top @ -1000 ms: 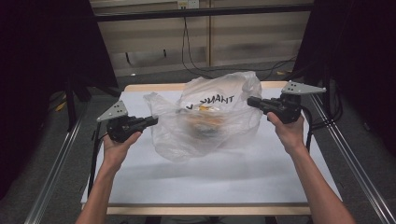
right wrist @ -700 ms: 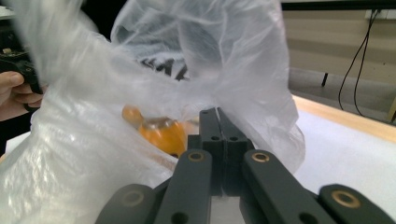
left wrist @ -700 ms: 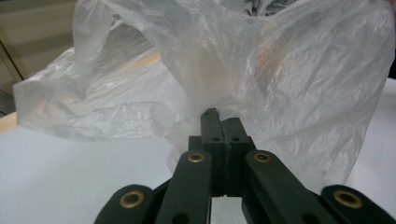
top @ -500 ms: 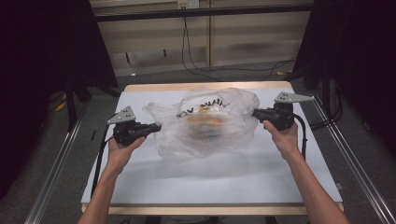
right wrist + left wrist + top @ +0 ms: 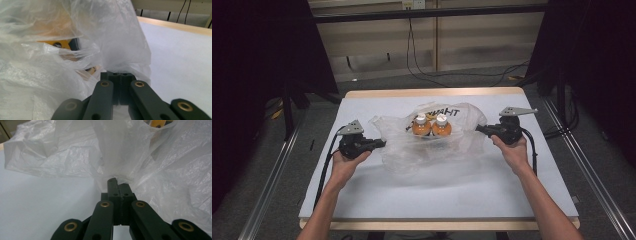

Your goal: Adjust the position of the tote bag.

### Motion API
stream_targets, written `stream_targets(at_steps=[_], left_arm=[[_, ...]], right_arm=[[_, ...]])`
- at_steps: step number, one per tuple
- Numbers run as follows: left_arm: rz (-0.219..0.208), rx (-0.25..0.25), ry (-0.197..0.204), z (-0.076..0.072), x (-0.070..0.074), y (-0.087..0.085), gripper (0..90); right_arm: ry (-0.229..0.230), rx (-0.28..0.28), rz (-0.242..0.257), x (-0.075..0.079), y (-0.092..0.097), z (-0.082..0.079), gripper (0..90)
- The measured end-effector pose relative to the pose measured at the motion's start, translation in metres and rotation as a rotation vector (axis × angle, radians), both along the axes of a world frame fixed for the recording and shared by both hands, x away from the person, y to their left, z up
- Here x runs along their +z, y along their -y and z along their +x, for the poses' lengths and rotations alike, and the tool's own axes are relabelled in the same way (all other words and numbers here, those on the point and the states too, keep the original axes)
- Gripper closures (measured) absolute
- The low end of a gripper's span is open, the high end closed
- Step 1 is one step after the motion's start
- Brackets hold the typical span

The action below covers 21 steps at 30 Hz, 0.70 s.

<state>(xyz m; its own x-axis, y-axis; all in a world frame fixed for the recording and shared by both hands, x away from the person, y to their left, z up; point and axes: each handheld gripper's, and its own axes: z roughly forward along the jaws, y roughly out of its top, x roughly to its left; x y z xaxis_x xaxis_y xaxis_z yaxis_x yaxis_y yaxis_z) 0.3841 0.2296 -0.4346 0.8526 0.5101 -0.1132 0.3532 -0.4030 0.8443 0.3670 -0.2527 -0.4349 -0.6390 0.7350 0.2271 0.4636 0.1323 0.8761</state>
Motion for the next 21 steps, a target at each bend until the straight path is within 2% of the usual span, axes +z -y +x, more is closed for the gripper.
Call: stream_targets(at_steps=[5, 10, 15, 16, 18, 21], left_arm=[[0.014, -0.005, -0.015, 0.001, -0.006, 0.000, 90.0], [0.062, -0.018, -0.047, 0.002, -0.017, 0.003, 90.0], [0.055, -0.010, -0.058, 0.003, -0.020, 0.001, 90.0], [0.059, -0.005, -0.063, 0.003, -0.022, 0.002, 90.0], [0.087, -0.011, -0.068, 0.004, -0.025, 0.002, 90.0], [0.089, -0.006, -0.076, 0.005, -0.028, 0.001, 90.0]], right_arm=[[-0.031, 0.002, -0.014, -0.009, 0.001, 0.001, 90.0], [-0.073, 0.014, -0.045, -0.020, 0.001, 0.001, 90.0], [-0.087, 0.027, -0.065, -0.025, -0.001, -0.001, 90.0], [-0.098, 0.034, -0.087, -0.028, -0.004, -0.001, 90.0], [-0.104, 0.040, -0.097, -0.030, -0.005, -0.001, 90.0], [-0.120, 0.042, -0.107, -0.034, -0.007, 0.000, 90.0]])
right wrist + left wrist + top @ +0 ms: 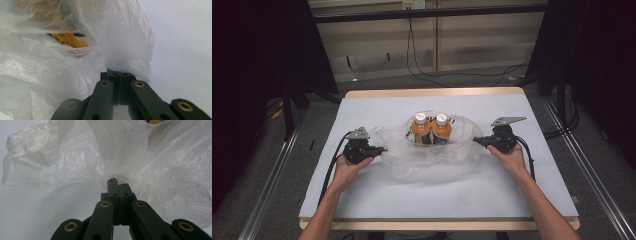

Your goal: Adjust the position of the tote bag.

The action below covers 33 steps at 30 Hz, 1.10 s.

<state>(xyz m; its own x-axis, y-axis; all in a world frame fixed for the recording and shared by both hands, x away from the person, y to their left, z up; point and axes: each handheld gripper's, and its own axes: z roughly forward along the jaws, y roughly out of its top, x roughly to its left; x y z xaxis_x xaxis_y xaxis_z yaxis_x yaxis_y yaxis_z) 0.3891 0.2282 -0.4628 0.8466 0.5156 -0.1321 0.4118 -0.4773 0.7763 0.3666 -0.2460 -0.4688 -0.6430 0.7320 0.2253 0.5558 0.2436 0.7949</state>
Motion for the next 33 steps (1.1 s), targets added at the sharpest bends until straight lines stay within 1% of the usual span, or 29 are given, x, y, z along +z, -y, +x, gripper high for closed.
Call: stream_targets(at_steps=[1, 2, 3, 4, 5, 6, 7, 9, 10, 12, 13, 14, 15, 17, 19, 21, 22, 23, 24, 25, 26, 27, 28, 29, 30, 31, 32, 33], left_arm=[[0.005, 0.003, -0.009, 0.001, -0.003, 0.001, 90.0], [0.005, 0.003, -0.009, 0.001, -0.003, 0.001, 90.0], [0.021, -0.002, -0.020, 0.001, -0.007, 0.002, 90.0], [0.021, -0.002, -0.020, 0.001, -0.007, 0.002, 90.0], [0.024, -0.006, -0.029, 0.001, -0.010, 0.003, 90.0], [0.036, -0.003, -0.029, 0.001, -0.012, 0.004, 90.0], [0.046, -0.005, -0.035, 0.001, -0.014, 0.005, 90.0], [0.050, -0.013, -0.043, 0.001, -0.017, 0.007, 90.0], [0.065, -0.015, -0.057, 0.002, -0.021, 0.009, 90.0], [0.063, -0.016, -0.062, 0.002, -0.022, 0.008, 90.0], [0.052, -0.008, -0.063, 0.003, -0.022, 0.008, 90.0], [0.051, -0.006, -0.062, 0.003, -0.023, 0.008, 90.0], [0.067, -0.009, -0.052, 0.002, -0.022, 0.008, 90.0], [0.069, -0.007, -0.050, 0.002, -0.022, 0.009, 90.0], [0.062, 0.000, -0.051, 0.001, -0.022, 0.009, 90.0], [0.062, 0.000, -0.043, 0.000, -0.022, 0.010, 90.0], [0.053, -0.011, -0.049, -0.001, -0.022, 0.010, 90.0], [0.045, -0.016, -0.049, -0.001, -0.020, 0.010, 90.0], [0.036, -0.010, -0.050, -0.002, -0.019, 0.009, 89.4], [0.027, -0.007, -0.048, -0.002, -0.018, 0.007, 87.2], [0.027, -0.007, -0.048, -0.002, -0.018, 0.007, 84.8], [0.012, -0.002, -0.047, -0.002, -0.016, 0.006, 84.8], [0.005, 0.005, -0.037, -0.003, -0.014, 0.005, 83.4], [-0.021, 0.016, -0.033, -0.006, -0.010, 0.003, 76.4], [-0.021, 0.016, -0.033, -0.006, -0.010, 0.003, 74.6], [-0.036, 0.010, -0.021, -0.007, -0.007, 0.001, 74.6], [-0.046, 0.019, -0.020, -0.010, -0.004, 0.000, 72.8], [-0.067, 0.024, -0.018, -0.011, -0.002, -0.002, 70.0]], right_arm=[[-0.009, 0.001, -0.007, -0.002, -0.002, 0.000, 90.0], [-0.009, 0.001, -0.007, -0.002, -0.002, 0.000, 90.0], [-0.016, 0.008, -0.021, -0.007, -0.002, 0.001, 90.0], [-0.016, 0.008, -0.021, -0.007, -0.002, 0.001, 90.0], [-0.032, 0.007, -0.048, -0.011, -0.004, 0.002, 90.0], [-0.032, 0.007, -0.048, -0.011, -0.004, 0.002, 90.0], [-0.044, 0.006, -0.063, -0.014, -0.004, 0.002, 90.0], [-0.046, 0.007, -0.063, -0.015, -0.004, 0.003, 90.0], [-0.049, 0.006, -0.080, -0.016, -0.006, 0.002, 90.0], [-0.047, 0.009, -0.082, -0.017, -0.006, 0.002, 90.0], [-0.051, 0.009, -0.086, -0.018, -0.007, 0.002, 90.0], [-0.056, 0.007, -0.094, -0.019, -0.008, 0.002, 90.0], [-0.064, 0.010, -0.100, -0.022, -0.008, 0.003, 90.0], [-0.065, 0.011, -0.093, -0.023, -0.008, 0.004, 90.0], [-0.064, 0.011, -0.097, -0.022, -0.008, 0.004, 90.0], [-0.071, 0.007, -0.085, -0.023, -0.007, 0.004, 90.0], [-0.075, 0.007, -0.078, -0.023, -0.007, 0.004, 90.0], [-0.059, 0.010, -0.096, -0.022, -0.008, 0.003, 89.0], [-0.048, 0.009, -0.095, -0.022, -0.008, 0.002, 86.0], [-0.044, 0.007, -0.084, -0.021, -0.008, 0.002, 83.4], [-0.044, 0.007, -0.084, -0.021, -0.008, 0.002, 83.4], [-0.030, 0.008, -0.085, -0.019, -0.007, 0.001, 80.6], [-0.017, 0.008, -0.076, -0.017, -0.007, 0.000, 77.1], [0.000, 0.005, -0.065, -0.014, -0.007, -0.002, 68.7], [0.000, 0.005, -0.065, -0.014, -0.007, -0.002, 68.7], [0.002, 0.004, -0.055, -0.012, -0.007, -0.004, 66.9], [0.013, 0.003, -0.047, -0.009, -0.007, -0.006, 64.0], [0.026, 0.004, -0.047, -0.006, -0.007, -0.008, 60.8]])
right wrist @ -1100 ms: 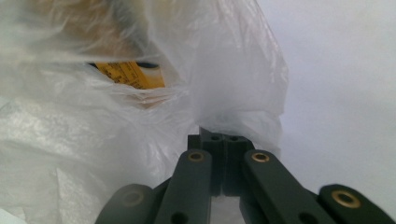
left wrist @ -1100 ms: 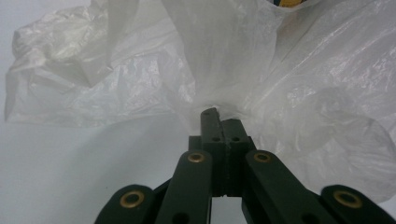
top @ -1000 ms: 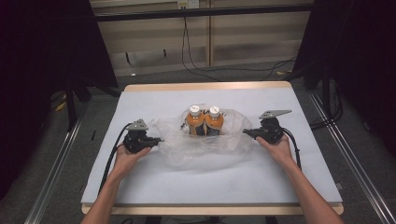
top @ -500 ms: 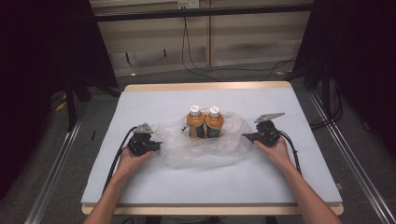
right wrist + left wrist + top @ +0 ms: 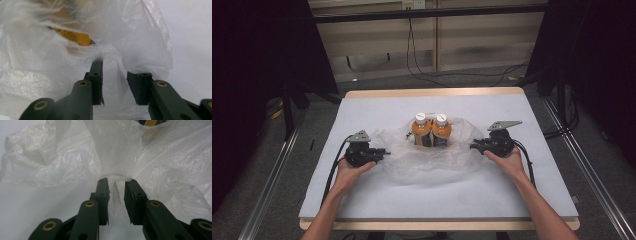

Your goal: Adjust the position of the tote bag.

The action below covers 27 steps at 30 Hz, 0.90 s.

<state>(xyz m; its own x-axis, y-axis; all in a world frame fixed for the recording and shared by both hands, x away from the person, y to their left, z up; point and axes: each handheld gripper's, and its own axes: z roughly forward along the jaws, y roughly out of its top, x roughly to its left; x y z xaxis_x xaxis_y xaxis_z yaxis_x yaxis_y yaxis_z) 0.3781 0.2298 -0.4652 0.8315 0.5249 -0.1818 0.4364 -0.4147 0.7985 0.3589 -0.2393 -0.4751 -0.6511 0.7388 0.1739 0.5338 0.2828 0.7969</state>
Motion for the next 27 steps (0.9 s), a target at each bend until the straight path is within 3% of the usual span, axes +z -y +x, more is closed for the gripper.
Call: stream_targets(at_steps=[1, 4, 10, 14, 18, 27], left_arm=[[-0.034, -0.007, 0.001, -0.003, 0.003, -0.003, 67.0], [-0.056, 0.005, 0.029, -0.013, 0.015, -0.011, 59.0], [-0.076, 0.033, 0.059, -0.028, 0.025, -0.031, 51.6], [-0.160, 0.079, 0.098, -0.034, 0.037, -0.046, 51.7], [-0.165, 0.074, 0.111, -0.033, 0.043, -0.041, 55.1], [-0.175, 0.025, 0.147, -0.017, 0.065, -0.006, 60.0]], right_arm=[[0.001, 0.003, 0.008, 0.002, 0.000, -0.002, 57.6], [0.021, 0.021, 0.041, 0.014, 0.000, -0.011, 46.7], [0.035, 0.021, 0.058, 0.024, 0.004, -0.024, 37.4], [0.064, 0.013, 0.090, 0.036, 0.012, -0.037, 29.0], [0.104, 0.009, 0.125, 0.049, 0.014, -0.044, 28.4], [0.154, 0.000, 0.158, 0.075, 0.014, -0.041, 29.8]])
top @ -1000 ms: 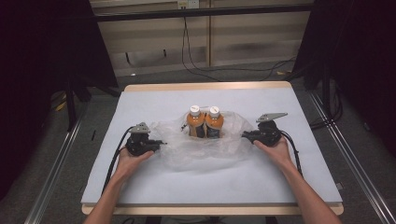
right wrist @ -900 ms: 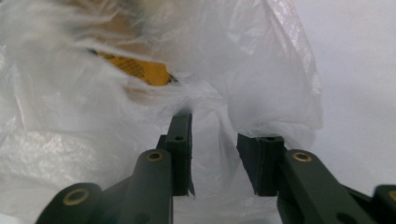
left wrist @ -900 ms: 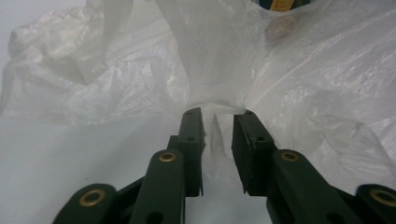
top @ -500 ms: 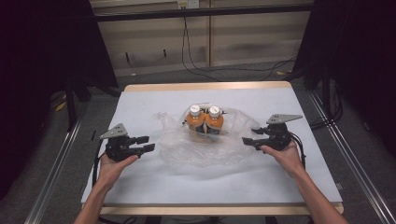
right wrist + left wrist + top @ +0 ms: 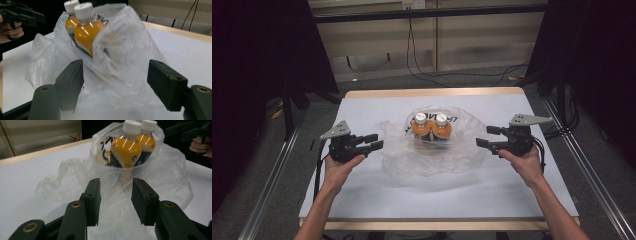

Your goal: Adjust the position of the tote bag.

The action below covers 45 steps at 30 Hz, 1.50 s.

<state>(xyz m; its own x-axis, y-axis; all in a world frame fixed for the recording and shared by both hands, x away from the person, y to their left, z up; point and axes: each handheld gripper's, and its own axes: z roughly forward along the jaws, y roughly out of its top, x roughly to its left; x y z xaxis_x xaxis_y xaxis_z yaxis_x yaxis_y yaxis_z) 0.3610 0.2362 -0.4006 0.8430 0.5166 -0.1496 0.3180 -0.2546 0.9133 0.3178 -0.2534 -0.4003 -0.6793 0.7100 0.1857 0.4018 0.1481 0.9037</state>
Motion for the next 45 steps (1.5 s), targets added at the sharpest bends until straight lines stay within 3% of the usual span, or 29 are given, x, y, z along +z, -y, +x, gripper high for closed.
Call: stream_targets(at_steps=[4, 8, 15, 18, 23, 25, 26, 28, 32, 33, 35, 37, 39, 40, 45], left_arm=[[-0.008, -0.006, 0.029, 0.017, 0.015, 0.017, 67.6], [0.009, -0.034, 0.021, 0.037, 0.020, 0.035, 72.0], [0.073, -0.045, -0.048, 0.062, -0.001, 0.067, 79.6], [0.124, -0.079, -0.071, 0.063, -0.011, 0.077, 84.0], [0.279, -0.141, -0.103, 0.057, -0.028, 0.091, 85.4], [0.309, -0.149, -0.121, 0.055, -0.034, 0.093, 84.5], [0.304, -0.160, -0.128, 0.054, -0.039, 0.094, 84.5], [0.344, -0.175, -0.139, 0.052, -0.046, 0.095, 83.3], [0.429, -0.213, -0.142, 0.043, -0.055, 0.095, 82.0], [0.424, -0.222, -0.144, 0.042, -0.056, 0.095, 83.4], [0.475, -0.229, -0.132, 0.038, -0.056, 0.094, 85.7], [0.486, -0.249, -0.138, 0.036, -0.059, 0.094, 87.3], [0.525, -0.255, -0.130, 0.033, -0.062, 0.095, 88.5], [0.547, -0.267, -0.137, 0.032, -0.066, 0.095, 89.1], [0.573, -0.261, -0.130, 0.032, -0.066, 0.087, 90.0]], right_arm=[[0.019, 0.007, 0.001, 0.015, -0.005, 0.010, 36.0], [0.013, 0.027, 0.003, 0.023, -0.020, 0.035, 39.1], [0.004, 0.043, 0.008, 0.023, -0.043, 0.063, 35.1], [-0.010, 0.044, -0.008, 0.020, -0.054, 0.072, 35.2], [-0.059, 0.045, -0.058, 0.004, -0.061, 0.079, 45.7], [-0.089, 0.045, -0.081, -0.005, -0.061, 0.081, 48.9], [-0.106, 0.045, -0.090, -0.010, -0.061, 0.082, 50.4], [-0.123, 0.047, -0.094, -0.018, -0.060, 0.083, 54.8], [-0.168, 0.061, -0.154, -0.037, -0.060, 0.084, 63.0], [-0.182, 0.070, -0.180, -0.043, -0.060, 0.085, 67.3], [-0.196, 0.078, -0.201, -0.049, -0.058, 0.084, 74.0], [-0.209, 0.091, -0.220, -0.055, -0.057, 0.084, 82.3], [-0.228, 0.093, -0.241, -0.062, -0.055, 0.084, 88.8], [-0.228, 0.090, -0.255, -0.064, -0.055, 0.085, 89.8], [-0.241, 0.040, -0.319, -0.072, -0.045, 0.091, 90.0]])
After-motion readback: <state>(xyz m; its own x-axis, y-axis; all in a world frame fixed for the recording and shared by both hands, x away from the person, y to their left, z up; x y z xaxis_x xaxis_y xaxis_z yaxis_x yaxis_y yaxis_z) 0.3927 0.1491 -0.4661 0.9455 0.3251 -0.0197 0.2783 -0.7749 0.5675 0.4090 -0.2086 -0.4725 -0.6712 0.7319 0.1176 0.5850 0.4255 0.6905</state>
